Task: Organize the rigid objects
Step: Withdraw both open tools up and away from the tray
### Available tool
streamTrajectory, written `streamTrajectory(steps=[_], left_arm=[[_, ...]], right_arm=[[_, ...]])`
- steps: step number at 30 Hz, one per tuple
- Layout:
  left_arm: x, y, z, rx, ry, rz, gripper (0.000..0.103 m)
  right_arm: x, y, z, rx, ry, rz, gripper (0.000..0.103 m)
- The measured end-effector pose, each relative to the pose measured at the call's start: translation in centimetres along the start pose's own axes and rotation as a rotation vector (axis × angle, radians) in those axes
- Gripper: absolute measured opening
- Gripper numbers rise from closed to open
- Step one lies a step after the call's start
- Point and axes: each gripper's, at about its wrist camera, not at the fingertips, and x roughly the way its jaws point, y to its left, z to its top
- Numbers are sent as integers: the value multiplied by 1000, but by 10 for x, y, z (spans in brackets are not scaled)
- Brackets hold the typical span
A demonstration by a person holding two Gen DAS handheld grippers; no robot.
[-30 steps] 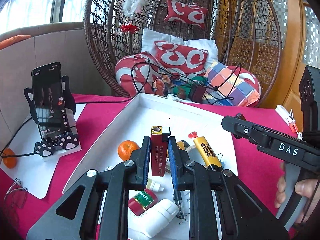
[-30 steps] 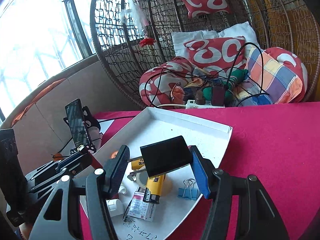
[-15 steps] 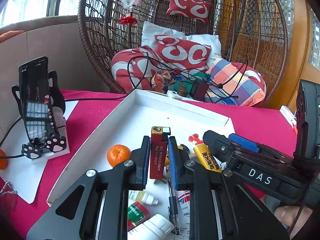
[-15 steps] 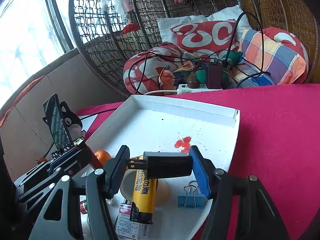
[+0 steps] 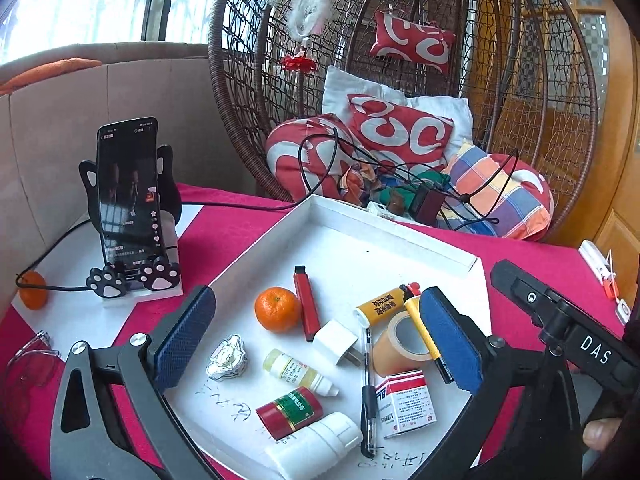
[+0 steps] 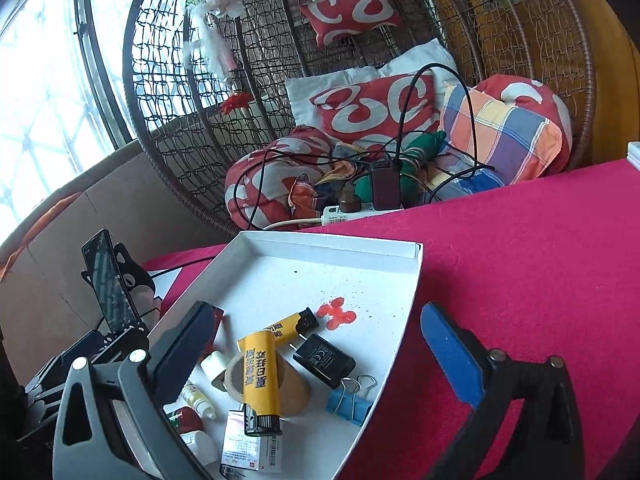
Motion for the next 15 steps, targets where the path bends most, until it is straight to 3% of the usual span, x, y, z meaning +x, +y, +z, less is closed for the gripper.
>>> streamTrajectory(steps=[4, 9, 15], left_arm=[[-9, -8, -6, 52, -3, 59, 103], [-28, -14, -13, 65, -23, 35, 103], [-59, -28, -10, 136, -101, 61, 103]], right_arm=[[-16, 1, 0, -10, -25, 5, 103], [-39, 1, -2, -20, -73, 6, 103], [-75, 3, -4, -64, -170, 3, 103]])
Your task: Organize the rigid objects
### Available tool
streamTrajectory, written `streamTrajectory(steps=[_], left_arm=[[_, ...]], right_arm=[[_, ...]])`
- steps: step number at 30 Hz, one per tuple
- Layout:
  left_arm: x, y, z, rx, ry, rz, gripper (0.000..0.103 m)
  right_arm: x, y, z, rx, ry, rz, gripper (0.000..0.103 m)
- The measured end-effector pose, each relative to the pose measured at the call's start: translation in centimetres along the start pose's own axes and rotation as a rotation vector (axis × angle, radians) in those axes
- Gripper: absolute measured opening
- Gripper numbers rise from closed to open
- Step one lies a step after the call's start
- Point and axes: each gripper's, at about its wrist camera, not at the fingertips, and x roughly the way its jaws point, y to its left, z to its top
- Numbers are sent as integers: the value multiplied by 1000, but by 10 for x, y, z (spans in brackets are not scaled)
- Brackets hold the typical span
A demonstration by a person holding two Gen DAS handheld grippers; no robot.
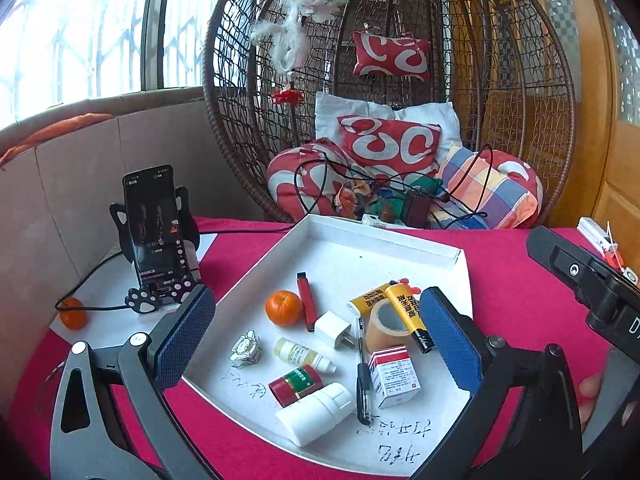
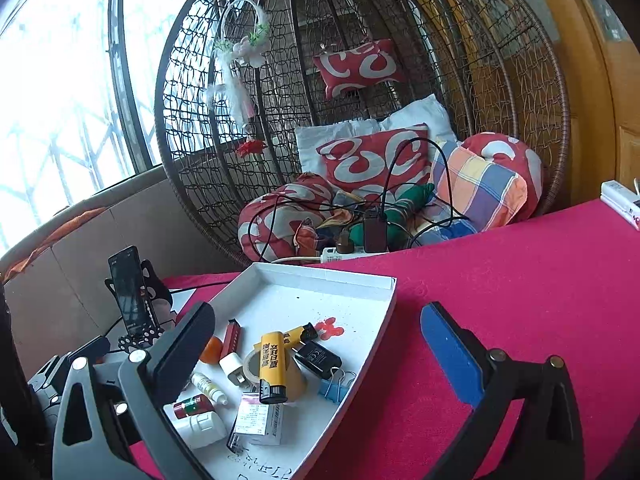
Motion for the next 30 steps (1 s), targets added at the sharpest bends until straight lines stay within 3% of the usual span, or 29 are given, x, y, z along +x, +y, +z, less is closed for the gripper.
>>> streamTrajectory(steps=[6, 11, 15, 19, 22, 24, 30], left_arm=[[-25, -9, 5, 37, -48, -15, 103], [-45, -13, 3, 17, -57, -100, 103], [-63, -14, 4, -33, -49, -81, 103], [-76, -15, 0, -34, -28, -70, 103], [-77, -19, -5, 0, 32, -6, 103], [-74, -18, -8, -3, 75, -15, 103], [-75, -18, -19, -28, 117, 36, 103]], right_arm=[[-25, 6, 4, -54, -70, 8, 103], [-44, 10, 5, -70, -97, -27, 103], [-59, 8, 5, -40, -111, -96, 103], [-72, -3, 8, 3, -97, -43, 103], [-89, -15, 10, 58, -136, 12, 103], [-101, -18, 11, 77, -176, 28, 103], [-129, -16, 12, 36, -255, -8, 103]])
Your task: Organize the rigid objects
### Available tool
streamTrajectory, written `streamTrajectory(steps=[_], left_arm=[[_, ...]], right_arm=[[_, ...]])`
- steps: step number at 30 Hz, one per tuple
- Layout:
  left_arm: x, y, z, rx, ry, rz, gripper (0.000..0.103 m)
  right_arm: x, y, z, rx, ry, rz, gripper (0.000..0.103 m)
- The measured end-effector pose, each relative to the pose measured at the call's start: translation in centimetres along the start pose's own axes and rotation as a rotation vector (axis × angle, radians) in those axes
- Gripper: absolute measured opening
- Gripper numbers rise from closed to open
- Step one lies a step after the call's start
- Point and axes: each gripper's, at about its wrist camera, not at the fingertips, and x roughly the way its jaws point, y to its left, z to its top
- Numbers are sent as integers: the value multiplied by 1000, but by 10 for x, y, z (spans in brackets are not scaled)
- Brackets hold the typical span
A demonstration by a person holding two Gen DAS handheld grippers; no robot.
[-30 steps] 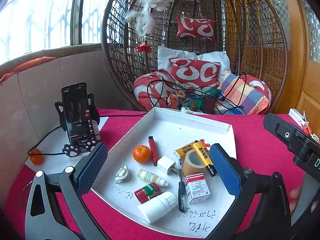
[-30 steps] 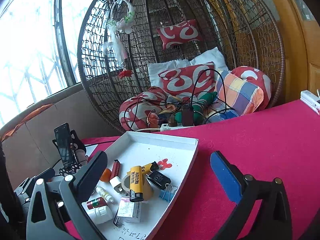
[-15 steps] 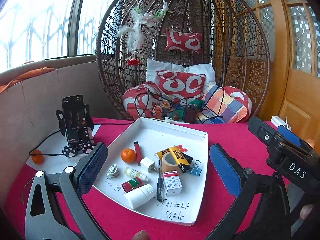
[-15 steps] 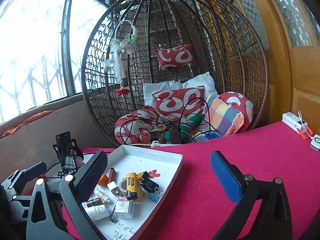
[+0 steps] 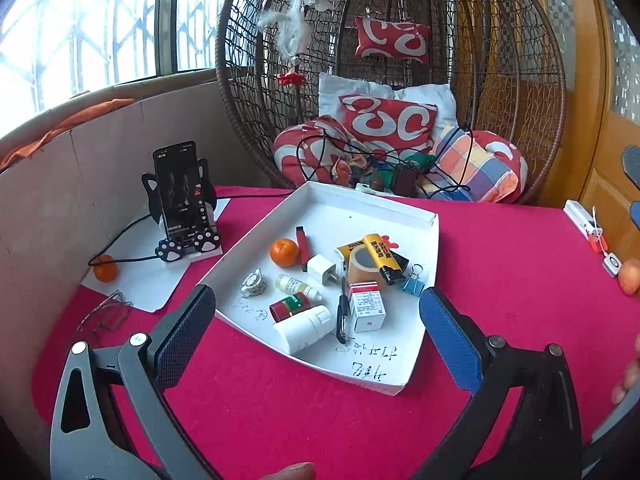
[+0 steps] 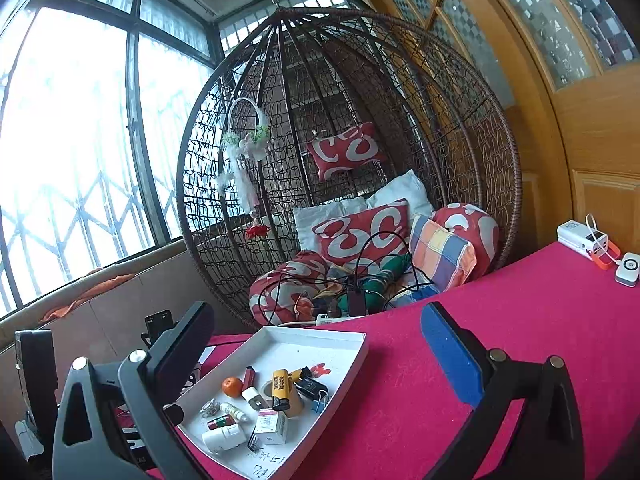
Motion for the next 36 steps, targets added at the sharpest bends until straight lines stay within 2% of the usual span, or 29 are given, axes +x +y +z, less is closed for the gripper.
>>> streamTrajectory(steps=[3, 5, 14, 21, 26, 36], left_arm=[[-6, 0, -6, -21, -9, 16, 103], [-8, 0, -10, -44, 7, 1, 103], [-25, -14, -19, 7, 1, -14, 103], [-44, -18, -22, -1, -4, -32, 103], [-57, -19, -25, -15, -30, -13, 103], [-71, -25, -33, 2, -52, -40, 103]], right_arm=[[-12, 1, -1, -12, -24, -15, 103], [-19, 0, -3, -9, -37, -24, 103], [-39, -3, -7, 14, -69, -40, 103], [-51, -2, -4, 6, -90, -45, 103], [-62, -3, -4, 15, -112, -41, 103], [-71, -2, -10, 14, -110, -43, 103]])
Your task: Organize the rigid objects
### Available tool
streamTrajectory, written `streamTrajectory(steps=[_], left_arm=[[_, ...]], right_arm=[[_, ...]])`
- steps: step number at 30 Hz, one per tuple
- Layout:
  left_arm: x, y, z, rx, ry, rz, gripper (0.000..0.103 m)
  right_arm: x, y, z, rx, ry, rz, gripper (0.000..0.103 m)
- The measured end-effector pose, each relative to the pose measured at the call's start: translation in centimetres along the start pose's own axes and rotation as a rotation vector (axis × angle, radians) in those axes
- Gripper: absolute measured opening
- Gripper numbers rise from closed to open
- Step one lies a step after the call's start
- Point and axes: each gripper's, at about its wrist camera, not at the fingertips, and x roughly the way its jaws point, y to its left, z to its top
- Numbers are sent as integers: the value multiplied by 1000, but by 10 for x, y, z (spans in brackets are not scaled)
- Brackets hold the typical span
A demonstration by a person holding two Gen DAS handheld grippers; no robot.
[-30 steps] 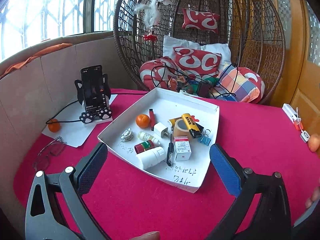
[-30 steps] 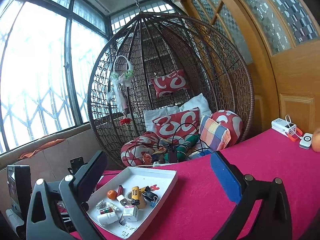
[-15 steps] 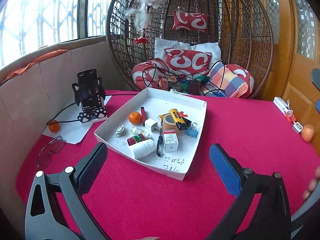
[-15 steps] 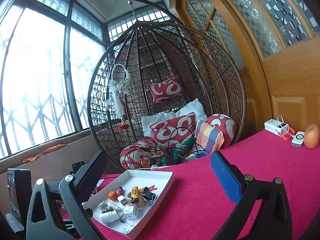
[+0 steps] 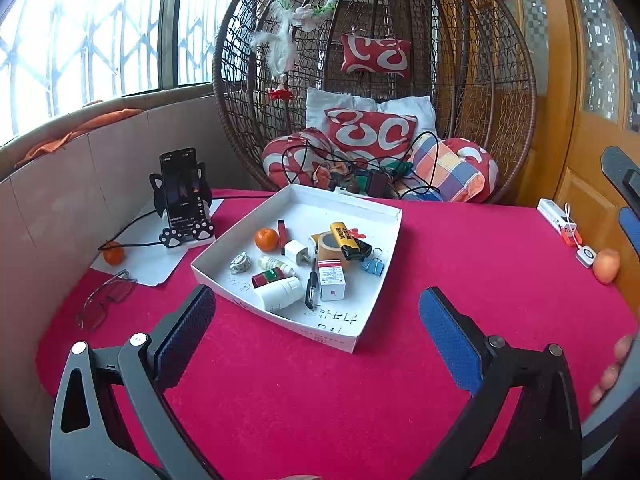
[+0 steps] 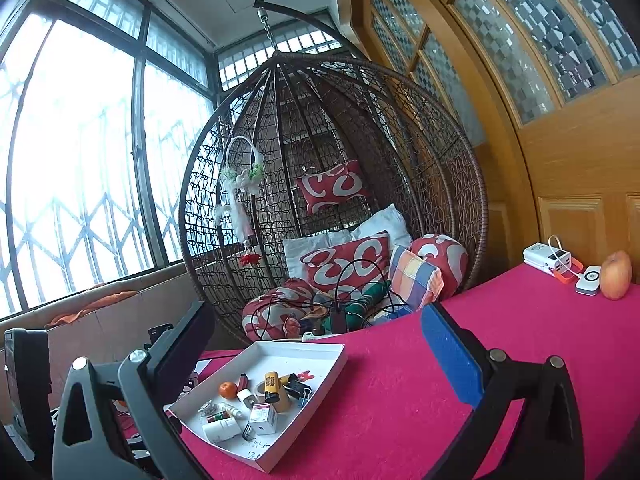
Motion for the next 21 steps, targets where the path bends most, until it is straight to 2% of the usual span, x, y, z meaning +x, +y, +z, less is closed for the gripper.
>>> streamTrajectory(steps=[21], left_arm=[[-3, -2, -6, 1, 15, 1, 103]], right_arm=[[-3, 5, -5, -12, 46, 2, 103]])
